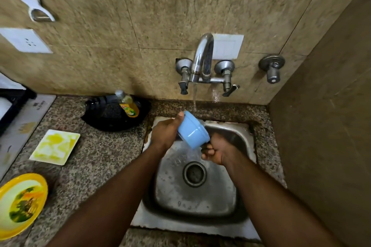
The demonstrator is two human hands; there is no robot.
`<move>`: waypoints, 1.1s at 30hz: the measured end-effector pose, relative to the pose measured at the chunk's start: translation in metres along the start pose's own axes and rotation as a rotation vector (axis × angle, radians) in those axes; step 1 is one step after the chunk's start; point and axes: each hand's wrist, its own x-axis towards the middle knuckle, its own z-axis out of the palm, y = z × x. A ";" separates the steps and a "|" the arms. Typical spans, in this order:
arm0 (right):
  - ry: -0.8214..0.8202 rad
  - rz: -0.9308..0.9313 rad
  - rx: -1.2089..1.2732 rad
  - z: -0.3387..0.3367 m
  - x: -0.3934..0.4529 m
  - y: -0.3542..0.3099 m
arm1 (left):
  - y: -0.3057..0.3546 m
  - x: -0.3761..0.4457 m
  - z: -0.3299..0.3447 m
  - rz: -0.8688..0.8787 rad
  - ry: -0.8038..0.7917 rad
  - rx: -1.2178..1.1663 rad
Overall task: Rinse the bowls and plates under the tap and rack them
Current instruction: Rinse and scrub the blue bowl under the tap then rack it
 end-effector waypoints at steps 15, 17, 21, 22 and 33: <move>0.181 0.076 -0.137 0.006 -0.016 -0.014 | 0.012 -0.010 0.022 -0.431 -0.132 -0.299; 0.184 -0.065 -0.054 0.015 -0.021 -0.024 | 0.015 -0.009 0.026 -0.487 -0.125 -0.304; 0.221 -0.364 -0.157 0.031 -0.008 -0.030 | 0.020 -0.002 0.024 -0.411 -0.194 -0.315; 0.251 -0.415 -0.172 0.033 -0.005 -0.030 | 0.022 -0.002 0.022 -0.364 -0.219 -0.356; 0.410 -0.617 -0.508 0.057 0.000 -0.012 | 0.027 -0.015 0.026 -0.128 -0.095 -0.272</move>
